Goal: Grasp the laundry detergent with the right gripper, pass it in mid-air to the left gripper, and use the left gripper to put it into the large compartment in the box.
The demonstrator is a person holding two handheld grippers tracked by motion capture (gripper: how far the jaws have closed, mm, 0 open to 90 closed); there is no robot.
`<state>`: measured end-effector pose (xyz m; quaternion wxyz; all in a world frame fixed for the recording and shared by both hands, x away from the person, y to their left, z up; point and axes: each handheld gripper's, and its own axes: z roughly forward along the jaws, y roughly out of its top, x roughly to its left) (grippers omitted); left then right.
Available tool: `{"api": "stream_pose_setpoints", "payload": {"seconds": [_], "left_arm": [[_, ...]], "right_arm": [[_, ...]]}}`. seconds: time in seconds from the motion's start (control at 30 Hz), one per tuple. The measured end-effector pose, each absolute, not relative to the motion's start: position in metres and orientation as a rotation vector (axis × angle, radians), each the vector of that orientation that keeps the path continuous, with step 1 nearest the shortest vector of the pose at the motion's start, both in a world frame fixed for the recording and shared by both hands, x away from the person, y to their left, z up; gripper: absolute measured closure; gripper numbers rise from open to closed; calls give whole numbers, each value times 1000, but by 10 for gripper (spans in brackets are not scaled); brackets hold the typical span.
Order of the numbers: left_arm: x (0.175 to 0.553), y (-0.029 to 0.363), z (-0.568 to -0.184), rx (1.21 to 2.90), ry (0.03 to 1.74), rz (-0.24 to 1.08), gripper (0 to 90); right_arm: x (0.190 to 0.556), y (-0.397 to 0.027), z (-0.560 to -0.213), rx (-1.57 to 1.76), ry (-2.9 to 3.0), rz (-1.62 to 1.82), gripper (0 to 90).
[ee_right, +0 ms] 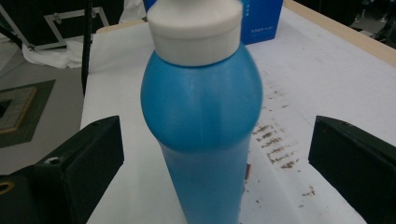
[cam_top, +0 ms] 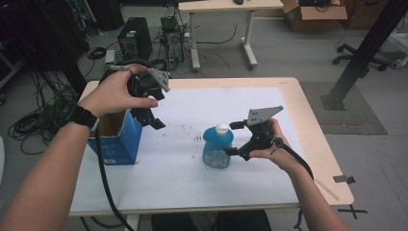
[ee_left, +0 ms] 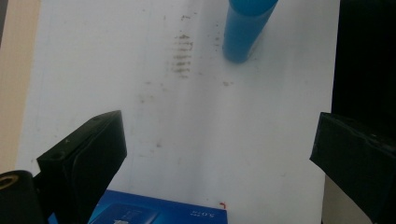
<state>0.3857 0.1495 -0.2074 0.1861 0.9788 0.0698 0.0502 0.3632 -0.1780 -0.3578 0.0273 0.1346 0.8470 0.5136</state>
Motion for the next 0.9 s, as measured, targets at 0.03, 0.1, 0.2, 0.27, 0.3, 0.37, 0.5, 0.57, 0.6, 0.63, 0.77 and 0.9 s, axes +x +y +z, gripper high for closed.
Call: {"api": "stream_pose_setpoints", "payload": {"seconds": [0.03,0.1,0.2,0.27,0.3,0.37,0.5,0.57,0.6,0.63,0.77,0.9], "left_arm": [[386,149,-208,2759,197,142,37],[386,149,-208,2760,197,143,37],[386,150,-208,2754,200,144,37],[386,149,-208,2755,199,143,37],[386,149,-209,2755,200,145,37],[386,149,-209,2754,198,141,37],[386,149,-209,2754,196,144,37],[386,149,-209,2754,195,141,37],[386,149,-209,2754,194,142,37],[386,149,-209,2754,194,143,37],[385,150,-208,2754,194,143,37],[384,150,-208,2753,195,143,37]], "right_arm": [[363,-176,-360,420,2620,1589,32],[363,-174,-362,417,2620,1584,32],[363,-170,-369,424,2615,1599,41],[363,-168,-372,434,2609,1614,44],[363,-167,-373,438,2612,1615,46],[363,-165,-377,440,2612,1609,51],[363,-161,-381,452,2604,1610,63],[364,-160,-383,455,2597,1621,82],[364,-159,-384,458,2593,1624,85],[364,-159,-385,461,2592,1618,88],[365,-157,-387,470,2574,1623,108],[365,-156,-387,476,2567,1625,123]]}}
